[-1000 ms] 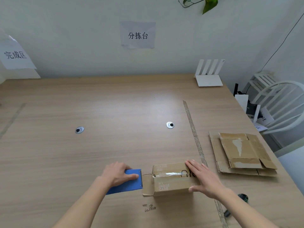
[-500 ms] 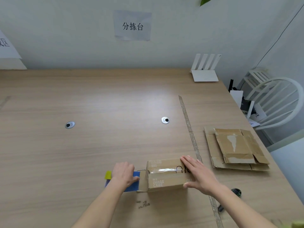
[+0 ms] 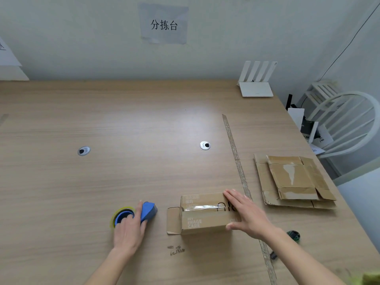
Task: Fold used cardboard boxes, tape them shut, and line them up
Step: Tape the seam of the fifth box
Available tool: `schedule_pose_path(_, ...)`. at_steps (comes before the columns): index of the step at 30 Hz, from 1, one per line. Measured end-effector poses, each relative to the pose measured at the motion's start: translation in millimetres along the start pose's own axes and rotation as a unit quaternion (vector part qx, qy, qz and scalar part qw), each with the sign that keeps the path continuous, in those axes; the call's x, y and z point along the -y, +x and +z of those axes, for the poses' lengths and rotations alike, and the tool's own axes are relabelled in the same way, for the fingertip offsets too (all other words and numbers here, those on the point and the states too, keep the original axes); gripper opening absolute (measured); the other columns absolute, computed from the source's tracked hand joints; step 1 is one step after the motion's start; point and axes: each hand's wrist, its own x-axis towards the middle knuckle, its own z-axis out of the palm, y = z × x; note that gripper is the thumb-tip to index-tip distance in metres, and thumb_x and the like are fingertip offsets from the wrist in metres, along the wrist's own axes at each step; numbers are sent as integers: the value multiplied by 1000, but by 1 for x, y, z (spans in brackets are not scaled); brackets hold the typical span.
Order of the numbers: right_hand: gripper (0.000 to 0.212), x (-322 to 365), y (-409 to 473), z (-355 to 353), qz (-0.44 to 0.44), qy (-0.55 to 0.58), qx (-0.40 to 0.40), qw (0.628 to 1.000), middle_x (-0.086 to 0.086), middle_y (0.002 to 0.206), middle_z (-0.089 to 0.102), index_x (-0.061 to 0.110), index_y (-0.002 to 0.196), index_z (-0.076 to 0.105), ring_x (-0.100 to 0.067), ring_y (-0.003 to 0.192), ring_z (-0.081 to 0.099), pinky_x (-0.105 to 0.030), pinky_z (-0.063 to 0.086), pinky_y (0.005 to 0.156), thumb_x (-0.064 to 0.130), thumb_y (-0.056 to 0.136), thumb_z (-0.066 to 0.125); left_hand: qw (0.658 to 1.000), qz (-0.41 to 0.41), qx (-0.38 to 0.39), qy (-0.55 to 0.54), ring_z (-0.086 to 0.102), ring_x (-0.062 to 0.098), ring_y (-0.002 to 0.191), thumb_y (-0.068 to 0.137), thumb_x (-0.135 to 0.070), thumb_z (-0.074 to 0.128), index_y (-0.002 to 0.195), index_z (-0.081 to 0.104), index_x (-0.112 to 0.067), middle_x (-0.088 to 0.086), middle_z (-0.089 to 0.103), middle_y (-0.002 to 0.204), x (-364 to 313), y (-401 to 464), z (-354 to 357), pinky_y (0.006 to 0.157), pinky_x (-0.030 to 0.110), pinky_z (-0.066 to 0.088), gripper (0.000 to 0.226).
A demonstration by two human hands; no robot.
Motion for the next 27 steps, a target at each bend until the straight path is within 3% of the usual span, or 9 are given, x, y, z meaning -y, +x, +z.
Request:
schedule_pose_path(2, 114, -1, 0, 0, 0, 7, 4, 1000, 29, 156, -11, 35, 160, 1, 6, 146, -10, -25, -1, 124, 62, 77, 75, 998, -14, -51, 19, 53, 32, 56, 67, -28, 86, 138, 49, -9, 13, 52, 67, -5, -1, 5, 52, 37, 44, 83)
schedule_pose_path(5, 114, 0, -2, 1, -8, 30, 1, 1000, 29, 155, -13, 34, 160, 1, 6, 146, -11, -27, 4, 126, 58, 78, 77, 994, -27, -96, -37, 57, 39, 94, 85, -35, 44, 136, 52, -2, 23, 57, 110, -40, -7, -14, 81, 49, 49, 61)
schedule_pose_path(8, 112, 1, -3, 3, -11, 64, 15, 998, 28, 156, -17, 32, 160, -2, 5, 146, -17, -25, 2, 125, 51, 82, 76, 980, 23, -54, -191, 45, 29, 132, 100, -43, 33, 150, 38, -12, 9, 42, 148, -99, -21, -31, 108, 42, 38, 58)
schedule_pose_path(10, 110, 1, -3, 6, -12, 111, 30, 993, 24, 159, -21, 29, 160, -4, 4, 147, -24, -25, -1, 125, 46, 86, 75, 944, 19, 25, -327, 22, 16, 149, 102, -54, 38, 159, 17, -19, -3, 23, 163, -136, -25, -35, 118, 32, 20, 70)
schedule_pose_path(12, 107, 5, -4, 12, -6, 187, 30, 982, 19, 161, -26, 28, 160, -7, 4, 145, -29, -27, -6, 125, 52, 89, 69, 915, -8, 64, -397, 10, 11, 152, 99, -56, 45, 160, 1, -20, -6, 9, 166, -161, -25, -33, 118, 26, 12, 83)
schedule_pose_path(15, 92, 18, -2, 30, 44, 291, -28, 955, 24, 158, -32, 33, 160, -6, 8, 143, -32, -28, -11, 122, 65, 94, 49, 902, -48, 49, -426, 17, 14, 151, 100, -47, 52, 160, 0, -24, -4, 15, 166, -172, -23, -29, 116, 27, 18, 83)
schedule_pose_path(19, 78, 30, 4, 51, 95, 349, -116, 925, 27, 158, -31, 34, 159, -8, 9, 146, -24, -35, -4, 126, 44, 104, 46, 901, -54, 44, -429, 25, 19, 149, 98, -43, 57, 160, 4, -27, -1, 23, 164, -169, -19, -21, 114, 29, 23, 82)
schedule_pose_path(24, 91, 24, 4, 49, 165, 507, -82, 842, 16, 166, -11, 51, 151, -12, -2, 153, -7, -39, 4, 127, 34, 100, 61, 896, -63, 45, -438, 28, 21, 148, 97, -40, 61, 160, 8, -29, 0, 26, 163, -169, -12, -18, 114, 30, 26, 83)
schedule_pose_path(27, 87, 22, 5, 39, 192, 565, -44, 801, 11, 168, 2, 47, 157, -4, -11, 154, 6, -39, 11, 126, 24, 102, 58, 894, -73, 51, -439, 32, 22, 146, 95, -44, 61, 159, 9, -37, -3, 30, 161, -168, -10, -19, 112, 34, 30, 83)
